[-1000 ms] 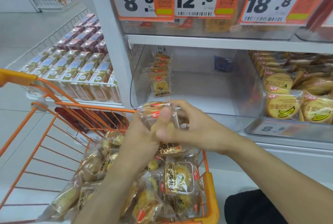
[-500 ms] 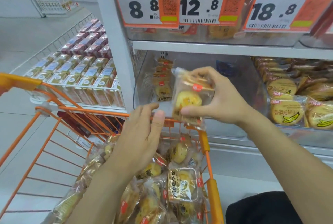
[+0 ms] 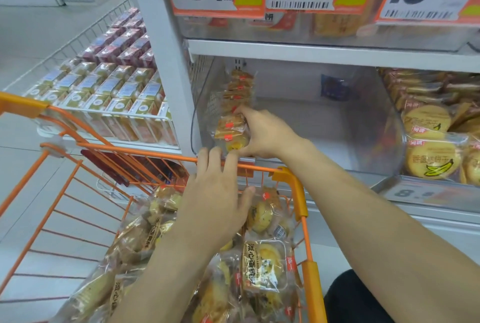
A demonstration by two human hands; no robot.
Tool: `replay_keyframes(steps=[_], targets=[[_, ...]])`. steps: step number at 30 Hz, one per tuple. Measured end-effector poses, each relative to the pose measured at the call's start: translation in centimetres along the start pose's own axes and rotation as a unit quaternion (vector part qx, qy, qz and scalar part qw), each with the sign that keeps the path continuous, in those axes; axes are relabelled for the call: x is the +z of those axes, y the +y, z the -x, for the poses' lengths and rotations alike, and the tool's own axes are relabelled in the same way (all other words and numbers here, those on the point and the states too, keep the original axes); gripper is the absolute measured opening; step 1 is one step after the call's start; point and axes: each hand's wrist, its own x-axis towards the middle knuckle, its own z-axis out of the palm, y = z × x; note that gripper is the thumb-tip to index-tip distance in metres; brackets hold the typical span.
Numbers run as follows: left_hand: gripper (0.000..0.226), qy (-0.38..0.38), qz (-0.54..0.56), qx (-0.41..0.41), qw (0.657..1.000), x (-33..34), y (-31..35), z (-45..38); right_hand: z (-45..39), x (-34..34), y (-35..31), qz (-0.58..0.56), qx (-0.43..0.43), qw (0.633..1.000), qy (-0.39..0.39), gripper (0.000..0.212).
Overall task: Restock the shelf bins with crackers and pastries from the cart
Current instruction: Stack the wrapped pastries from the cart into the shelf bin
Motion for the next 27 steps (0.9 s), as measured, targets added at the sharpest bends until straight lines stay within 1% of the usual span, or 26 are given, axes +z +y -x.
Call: replay_keyframes(steps=[3,5,7,8,10,12,13,15,16,18,19,21,23,24,25,26,27], targets=[[0.060,0.005,-0.002,0.002,1.000,-0.2,0.1,-0.2,-0.3,-0.2,-0.3,0.052,0.024,0.998,0.003,0.093],[0.061,0.008,-0.005,0.004,1.000,-0.2,0.2,-0.1,-0.4,-0.1,-0.3,0.049,0.076,0.996,0.008,0.096],[0.061,0.008,-0.007,0.003,1.000,-0.1,0.3,0.0,-0.6,0.2,-0.6,0.019,0.126,0.992,-0.004,0.097],[0.062,0.007,-0.009,0.001,1.000,-0.1,0.3,0.1,-0.8,0.3,-0.7,0.005,0.143,0.990,-0.019,0.093],[0.063,0.008,-0.009,0.001,1.000,-0.2,0.3,0.1,-1.1,0.1,-1.1,-0.042,0.161,0.985,-0.044,0.076],[0.063,0.004,-0.009,-0.002,1.000,-0.2,0.3,0.1,-0.9,-0.5,-1.3,-0.141,0.176,0.973,-0.056,0.065],[0.063,0.003,-0.008,-0.002,1.000,-0.2,0.2,0.1,-0.6,-0.8,-1.3,-0.183,0.181,0.965,-0.055,0.063],[0.065,0.000,-0.003,-0.003,1.000,-0.2,0.1,0.2,0.2,-1.5,-1.5,-0.232,0.183,0.954,-0.059,0.063],[0.066,-0.005,0.002,-0.004,1.000,-0.2,0.1,0.3,0.7,-1.9,-1.5,-0.250,0.184,0.948,-0.065,0.068],[0.069,-0.021,0.012,-0.004,1.000,-0.5,-0.1,0.4,1.6,-2.5,-1.7,-0.246,0.183,0.950,-0.059,0.072],[0.070,-0.031,0.013,-0.001,0.999,-0.7,-0.3,0.5,2.0,-2.9,-1.7,-0.216,0.178,0.959,-0.036,0.070],[0.071,-0.053,0.032,0.005,0.998,-1.2,-0.7,0.6,2.9,-3.6,-1.6,-0.151,0.146,0.976,0.061,0.056],[0.066,-0.065,0.076,0.001,0.995,-1.9,-0.9,0.5,4.1,-4.5,-2.0,-0.147,0.076,0.973,0.158,0.027],[0.059,-0.051,0.094,0.002,0.994,-2.3,-1.1,0.6,4.9,-4.9,-2.3,-0.161,0.037,0.971,0.173,0.013],[0.046,-0.027,0.104,0.008,0.994,-2.8,-1.2,0.6,5.9,-5.3,-2.8,-0.168,0.000,0.972,0.167,0.005],[0.031,-0.010,0.108,0.014,0.994,-3.2,-1.3,0.7,6.9,-5.4,-3.2,-0.167,-0.033,0.975,0.146,0.007],[0.017,-0.020,0.112,0.012,0.993,-3.6,-1.6,0.8,8.0,-5.6,-3.7,-0.163,-0.063,0.978,0.110,0.009]])
